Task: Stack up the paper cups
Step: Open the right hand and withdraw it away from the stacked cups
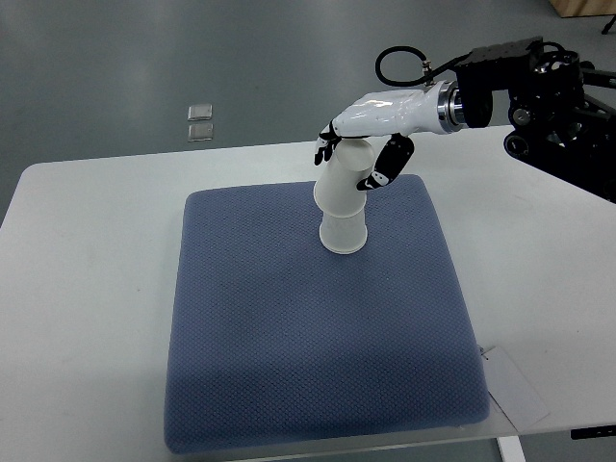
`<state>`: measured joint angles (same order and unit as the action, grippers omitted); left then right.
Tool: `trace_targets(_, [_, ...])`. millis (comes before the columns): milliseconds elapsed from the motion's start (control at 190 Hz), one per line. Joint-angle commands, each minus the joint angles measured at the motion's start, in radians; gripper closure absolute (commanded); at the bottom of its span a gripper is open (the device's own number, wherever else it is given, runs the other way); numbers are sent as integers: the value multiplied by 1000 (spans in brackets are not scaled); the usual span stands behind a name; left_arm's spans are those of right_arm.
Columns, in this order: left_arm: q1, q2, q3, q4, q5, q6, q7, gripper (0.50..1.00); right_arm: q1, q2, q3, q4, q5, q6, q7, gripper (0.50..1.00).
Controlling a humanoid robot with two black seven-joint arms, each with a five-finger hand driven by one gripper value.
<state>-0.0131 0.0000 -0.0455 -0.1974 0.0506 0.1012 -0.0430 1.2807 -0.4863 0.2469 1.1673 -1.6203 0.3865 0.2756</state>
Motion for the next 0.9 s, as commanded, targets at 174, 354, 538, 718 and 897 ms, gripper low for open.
trace_targets(174, [-1, 0, -1, 1, 0, 0, 0, 500, -31, 0, 0, -1, 0, 0, -1, 617])
trace_targets(354, [-1, 0, 1, -1, 0, 0, 0, 500, -37, -6, 3, -6, 7, 0, -1, 593])
trace_targets(538, [1, 0, -1, -1, 0, 0, 0, 500, -54, -35, 54, -66, 68, -21, -1, 595])
trace_targets(718, [1, 0, -1, -1, 0, 0, 0, 500, -199, -12, 319, -270, 306, -54, -53, 595])
trace_targets(897, [-1, 0, -1, -1, 0, 0, 0, 500, -327, 68, 557, -429, 516, -83, -170, 595])
